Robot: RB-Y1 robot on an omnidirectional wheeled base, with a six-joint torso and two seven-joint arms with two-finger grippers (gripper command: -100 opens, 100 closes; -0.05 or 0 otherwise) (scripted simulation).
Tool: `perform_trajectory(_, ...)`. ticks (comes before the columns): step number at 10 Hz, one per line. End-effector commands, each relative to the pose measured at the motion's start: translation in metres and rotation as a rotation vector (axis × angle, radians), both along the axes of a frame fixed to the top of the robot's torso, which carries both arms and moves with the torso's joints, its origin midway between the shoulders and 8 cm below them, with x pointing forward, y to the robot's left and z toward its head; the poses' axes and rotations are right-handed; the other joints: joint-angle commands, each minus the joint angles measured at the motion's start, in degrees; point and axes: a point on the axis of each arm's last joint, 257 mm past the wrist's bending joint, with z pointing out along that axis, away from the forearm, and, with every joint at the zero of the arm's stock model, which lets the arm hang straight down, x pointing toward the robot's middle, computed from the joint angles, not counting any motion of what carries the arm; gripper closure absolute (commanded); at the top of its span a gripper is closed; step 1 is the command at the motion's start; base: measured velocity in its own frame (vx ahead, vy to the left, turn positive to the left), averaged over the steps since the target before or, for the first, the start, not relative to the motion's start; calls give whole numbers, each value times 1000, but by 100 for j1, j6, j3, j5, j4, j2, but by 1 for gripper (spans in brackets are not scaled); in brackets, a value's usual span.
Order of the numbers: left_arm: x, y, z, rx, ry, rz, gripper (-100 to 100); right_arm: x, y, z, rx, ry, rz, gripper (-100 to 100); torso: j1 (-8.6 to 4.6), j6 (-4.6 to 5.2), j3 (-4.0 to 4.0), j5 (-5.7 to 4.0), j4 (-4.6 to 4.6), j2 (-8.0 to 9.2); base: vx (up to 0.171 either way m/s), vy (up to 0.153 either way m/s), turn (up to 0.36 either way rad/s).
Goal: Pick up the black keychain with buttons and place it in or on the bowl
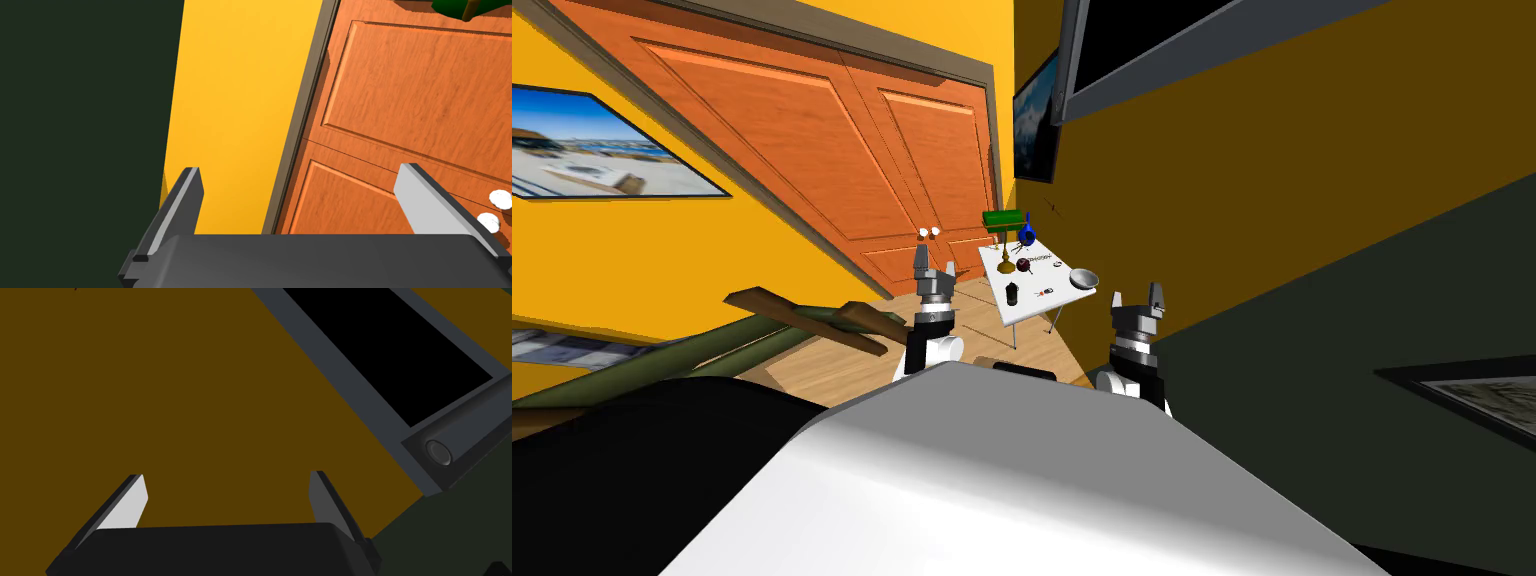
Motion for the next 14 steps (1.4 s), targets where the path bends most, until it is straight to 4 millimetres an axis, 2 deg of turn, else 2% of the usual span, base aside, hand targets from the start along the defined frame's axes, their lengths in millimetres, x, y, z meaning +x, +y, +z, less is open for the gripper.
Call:
perform_trajectory(1,0,0,0,0,0,0,0,-1,1,-12,-50,39,6,-100,0,0,0,0,0,0,-25,-47,157)
perform_trajectory(3,0,0,0,0,0,0,0,-3,1,-30,-101,90,5,-100,-30,-1,10,-6,4,18,-66,-93,164)
perform_trajectory(5,0,0,0,0,0,0,0,-8,0,-56,-162,161,-2,-100,-48,0,19,-11,7,33,-94,-127,179)
perform_trajectory(7,0,0,0,0,0,0,0,-15,-1,-92,-235,255,-9,-100,-50,-1,21,-12,8,37,-106,-114,253)
perform_trajectory(10,0,0,0,0,0,0,0,-39,-7,-163,-365,438,-6,-100,-45,-1,29,-10,11,50,-131,-101,294)
perform_trajectory(11,0,0,0,0,0,0,0,-39,-7,-163,-375,438,-10,-100,-50,-1,27,-12,11,45,-87,-78,108)
perform_trajectory(13,0,0,0,0,0,0,0,-66,-13,-218,-480,579,7,-100,-31,-1,16,-8,7,26,-96,-43,308)
perform_trajectory(14,0,0,0,0,0,0,0,-67,-14,-219,-491,582,5,-100,-30,-1,19,-7,8,33,-80,-29,96)
